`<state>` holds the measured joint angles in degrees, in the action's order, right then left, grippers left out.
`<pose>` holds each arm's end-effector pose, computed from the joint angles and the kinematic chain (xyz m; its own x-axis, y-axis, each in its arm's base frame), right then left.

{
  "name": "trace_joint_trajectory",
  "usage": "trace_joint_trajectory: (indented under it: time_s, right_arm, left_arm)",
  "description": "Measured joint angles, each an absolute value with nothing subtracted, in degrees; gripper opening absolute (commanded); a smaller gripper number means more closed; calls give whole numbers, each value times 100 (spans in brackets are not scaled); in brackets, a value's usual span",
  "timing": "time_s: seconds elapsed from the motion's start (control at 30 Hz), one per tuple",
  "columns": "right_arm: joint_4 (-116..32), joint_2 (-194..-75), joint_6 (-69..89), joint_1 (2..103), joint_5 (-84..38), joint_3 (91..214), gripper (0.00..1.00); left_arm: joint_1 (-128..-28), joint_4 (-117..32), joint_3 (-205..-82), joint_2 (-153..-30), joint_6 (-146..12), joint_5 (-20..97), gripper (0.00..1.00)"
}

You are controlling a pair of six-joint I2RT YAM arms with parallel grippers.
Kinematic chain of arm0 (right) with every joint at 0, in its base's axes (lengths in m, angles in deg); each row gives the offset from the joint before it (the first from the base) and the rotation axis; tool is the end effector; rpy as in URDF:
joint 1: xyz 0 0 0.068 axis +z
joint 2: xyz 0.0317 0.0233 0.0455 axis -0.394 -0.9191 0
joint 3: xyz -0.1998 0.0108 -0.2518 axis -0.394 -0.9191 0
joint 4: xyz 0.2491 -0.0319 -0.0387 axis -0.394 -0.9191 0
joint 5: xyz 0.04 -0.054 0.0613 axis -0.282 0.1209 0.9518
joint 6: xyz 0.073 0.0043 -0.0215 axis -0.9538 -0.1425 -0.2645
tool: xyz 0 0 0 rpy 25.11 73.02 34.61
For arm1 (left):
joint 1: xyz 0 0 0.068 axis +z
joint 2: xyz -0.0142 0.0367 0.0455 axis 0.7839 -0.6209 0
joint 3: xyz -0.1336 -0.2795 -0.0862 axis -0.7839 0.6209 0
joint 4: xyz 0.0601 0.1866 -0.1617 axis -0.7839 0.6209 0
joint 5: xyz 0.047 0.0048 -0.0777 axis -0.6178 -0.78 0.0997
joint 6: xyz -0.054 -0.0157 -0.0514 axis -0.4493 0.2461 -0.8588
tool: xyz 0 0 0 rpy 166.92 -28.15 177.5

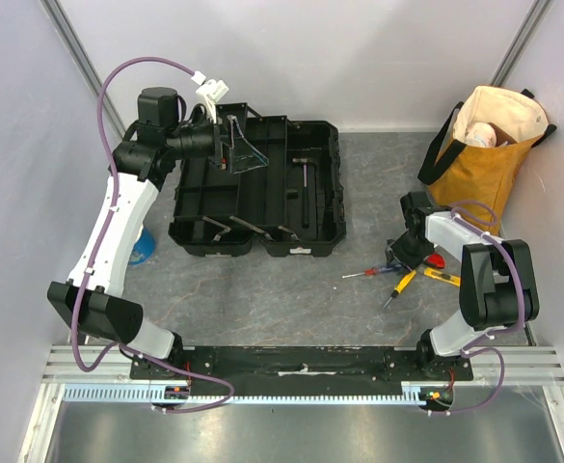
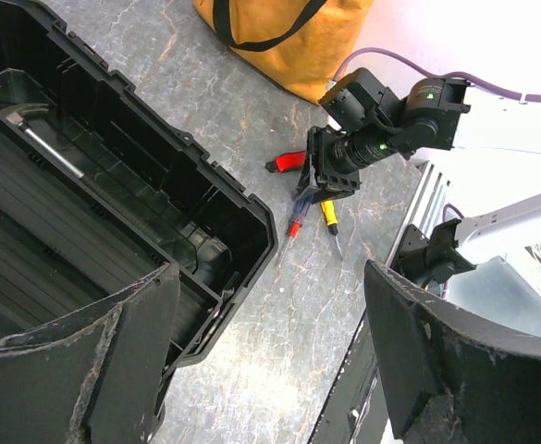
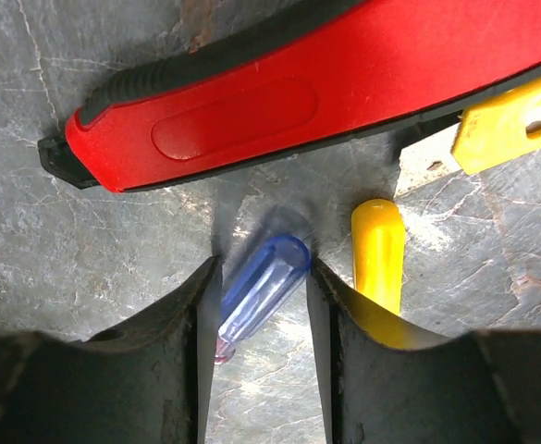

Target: Pack the tool kit

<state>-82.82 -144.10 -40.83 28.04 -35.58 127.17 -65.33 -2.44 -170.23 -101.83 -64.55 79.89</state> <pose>0.2634 0.0166 0.1833 -0.5903 0.7930 -0.1505 0.7935 0.6043 0.0716 0.2998 -0.1237 0.4893 -0.5286 0.0280 -0.8484 0.7532 0.4763 -0.4536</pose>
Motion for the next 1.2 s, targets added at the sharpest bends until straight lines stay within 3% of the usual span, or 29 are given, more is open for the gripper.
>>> trace_joint_trajectory:
  time_s: [0.13,0.23,0.37,0.63,0.87,1.2]
  right_arm:
    - [-8247,-14410,-4181,2802,-3667,12717,14]
    - [-8142,-14388,-4164,2802,-3722,12717,1]
    - [-7979,-14368,-3915,2802,-3800,12854,0]
    - [-7692,-14150,-3145,2802,-3774,14511,0]
    - [-6726,-14010,-2525,2883,-2705,15602,0]
    - [-5185,-15385,-2358,4304,-1368,17143,0]
  left_arm:
    - [-6533,-240,-17023,-10183,-6449,7987,86]
    - [-6551,-240,-17023,-10183,-6449,7985,86]
    - [-6601,-240,-17023,-10192,-6449,7983,86]
    - [-6791,-251,-17285,-10542,-6464,7989,86]
    - [-7220,-283,-17617,-11045,-6654,7980,84]
    - [-7447,-176,-17810,-11373,-7137,6824,75]
